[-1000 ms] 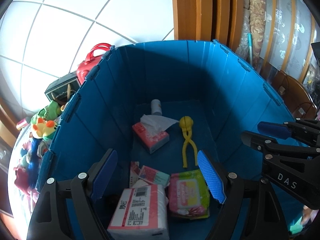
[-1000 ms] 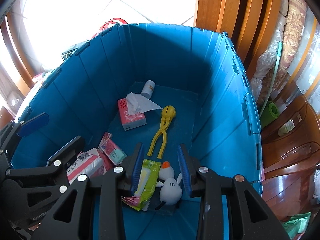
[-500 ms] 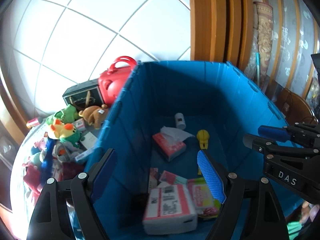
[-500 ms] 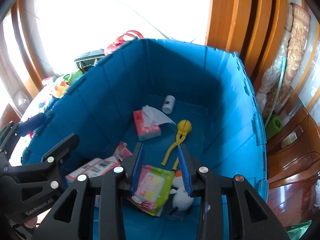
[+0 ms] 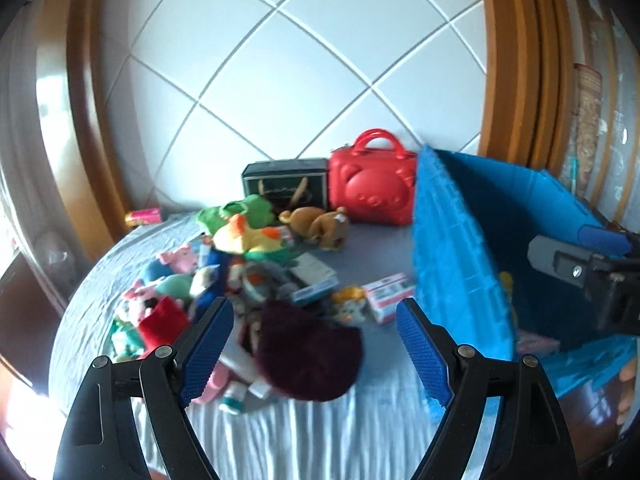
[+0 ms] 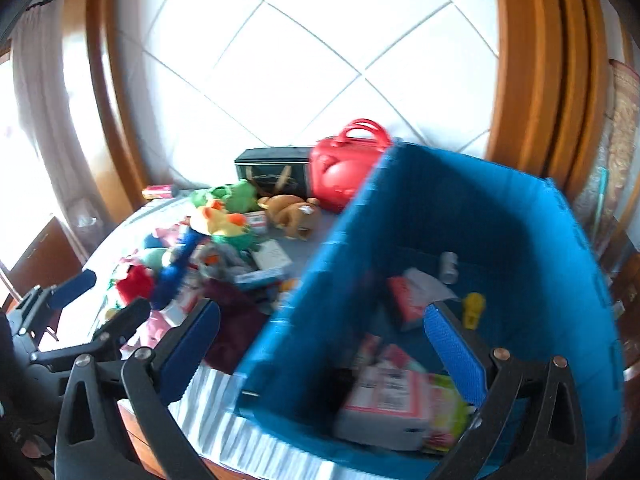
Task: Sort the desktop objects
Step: 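Move both tools back over the table heap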
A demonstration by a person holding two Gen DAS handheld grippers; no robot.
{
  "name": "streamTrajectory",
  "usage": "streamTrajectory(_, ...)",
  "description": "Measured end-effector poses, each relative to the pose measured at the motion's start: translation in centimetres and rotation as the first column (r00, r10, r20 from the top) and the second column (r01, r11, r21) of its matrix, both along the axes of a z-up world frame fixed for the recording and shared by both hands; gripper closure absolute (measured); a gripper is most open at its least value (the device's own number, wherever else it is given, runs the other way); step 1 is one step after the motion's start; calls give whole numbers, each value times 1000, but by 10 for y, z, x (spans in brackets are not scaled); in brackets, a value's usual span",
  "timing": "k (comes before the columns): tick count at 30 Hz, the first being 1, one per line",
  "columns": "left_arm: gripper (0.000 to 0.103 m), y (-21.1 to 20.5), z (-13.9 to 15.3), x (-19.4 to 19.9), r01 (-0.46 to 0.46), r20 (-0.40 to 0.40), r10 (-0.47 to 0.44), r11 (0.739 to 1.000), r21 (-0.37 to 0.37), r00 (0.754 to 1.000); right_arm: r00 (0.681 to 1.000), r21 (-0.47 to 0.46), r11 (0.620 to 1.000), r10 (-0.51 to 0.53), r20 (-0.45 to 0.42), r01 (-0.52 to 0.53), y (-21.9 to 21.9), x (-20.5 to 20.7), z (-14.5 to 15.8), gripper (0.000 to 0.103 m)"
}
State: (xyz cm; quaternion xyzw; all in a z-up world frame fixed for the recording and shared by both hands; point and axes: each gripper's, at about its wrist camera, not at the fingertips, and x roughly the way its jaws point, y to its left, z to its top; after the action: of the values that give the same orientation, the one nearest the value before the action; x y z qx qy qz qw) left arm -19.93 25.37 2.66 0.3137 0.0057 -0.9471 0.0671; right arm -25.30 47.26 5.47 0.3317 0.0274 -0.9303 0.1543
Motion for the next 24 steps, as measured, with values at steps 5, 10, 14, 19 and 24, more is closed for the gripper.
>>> streamTrajectory(5, 19, -89, -30, 24, -113, 41, 113, 994, 3, 993, 997, -28, 997, 67, -24, -68, -81, 16, -12, 0)
streamTrajectory(10, 19, -158, -69, 45, -211, 84, 212, 977, -21, 974, 986, -28, 986, 164, 29, -163, -147, 21, -48, 0)
streamTrajectory(14, 19, -201, -104, 51, -297, 131, 296, 955, -14, 946, 968, -18, 979, 201, 147, -201, -181, 7, -99, 0)
streamTrajectory(19, 19, -231, -142, 45, -343, 207, 341, 939, -25, 917, 930, -22, 970, 240, 279, -244, -207, -9, -160, 0)
streamTrajectory(24, 19, -256, -174, 42, -367, 268, 364, 929, -44, 892, 888, -40, 955, 287, 358, -292, -241, -31, -198, 0)
